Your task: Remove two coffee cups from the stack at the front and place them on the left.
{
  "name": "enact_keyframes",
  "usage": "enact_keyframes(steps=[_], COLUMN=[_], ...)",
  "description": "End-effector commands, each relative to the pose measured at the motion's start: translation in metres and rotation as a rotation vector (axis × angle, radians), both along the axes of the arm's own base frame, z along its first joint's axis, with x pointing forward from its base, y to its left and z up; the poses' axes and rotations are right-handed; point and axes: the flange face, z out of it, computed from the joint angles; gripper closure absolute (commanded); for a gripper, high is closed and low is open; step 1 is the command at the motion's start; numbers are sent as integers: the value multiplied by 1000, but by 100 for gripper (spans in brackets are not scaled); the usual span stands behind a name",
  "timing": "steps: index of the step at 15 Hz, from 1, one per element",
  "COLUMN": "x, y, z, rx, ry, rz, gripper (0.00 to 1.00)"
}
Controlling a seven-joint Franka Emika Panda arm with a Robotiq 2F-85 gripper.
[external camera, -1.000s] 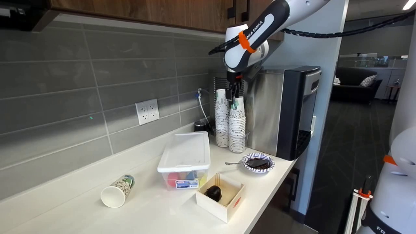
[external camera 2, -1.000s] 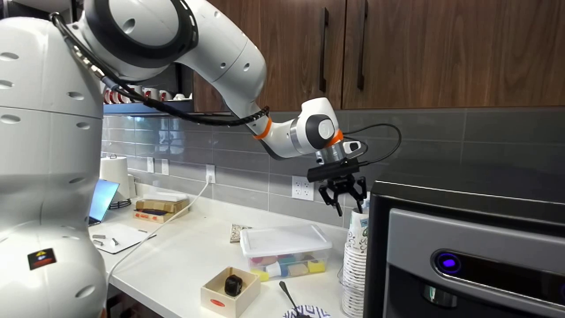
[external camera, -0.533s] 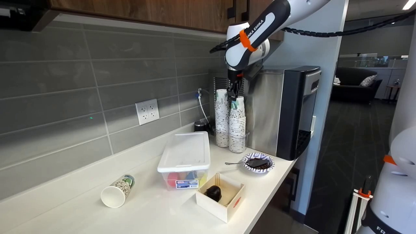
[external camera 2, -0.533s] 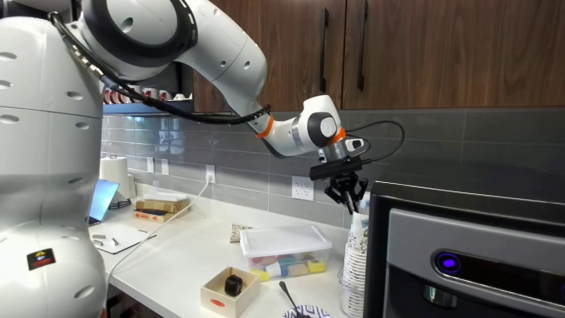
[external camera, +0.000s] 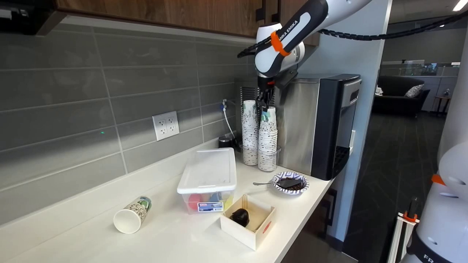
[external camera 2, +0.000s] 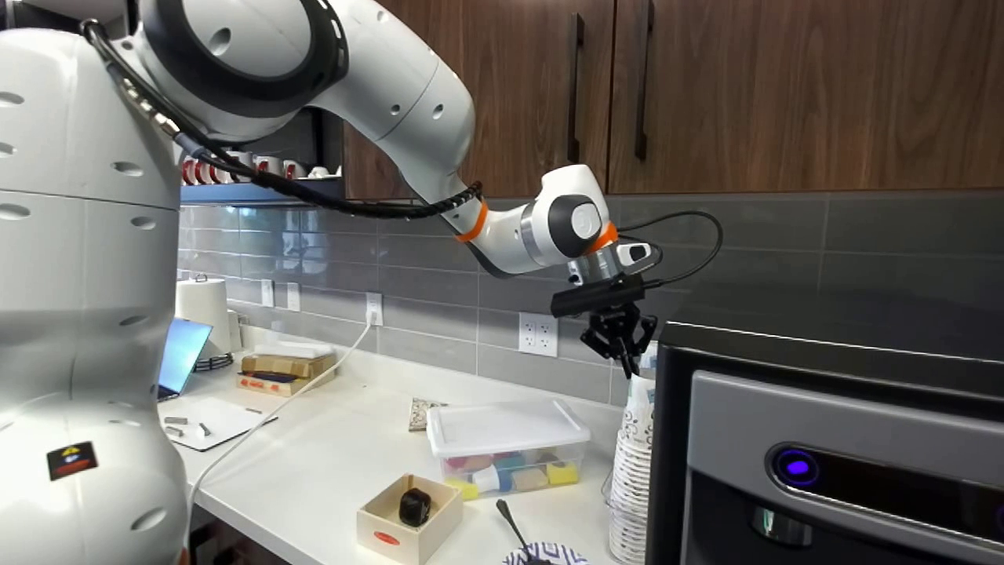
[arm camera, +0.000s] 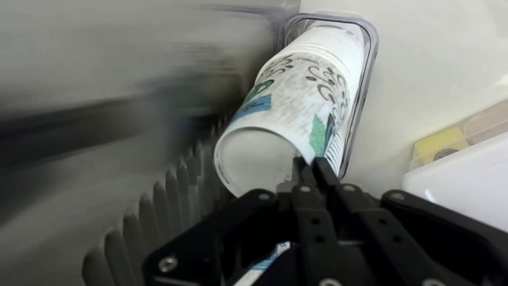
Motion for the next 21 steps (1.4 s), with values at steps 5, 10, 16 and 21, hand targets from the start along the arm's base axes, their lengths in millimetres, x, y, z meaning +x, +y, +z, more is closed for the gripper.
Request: enact_keyframes(steps=[5, 10, 16, 21], x=[-13, -20, -29, -44], y=[6, 11, 19, 33], z=[47, 55, 32, 22], rx=[-27, -33, -14, 12], ry=[7, 0, 31, 80], rz=[-73, -101, -139, -163], gripper=[98, 98, 98, 98])
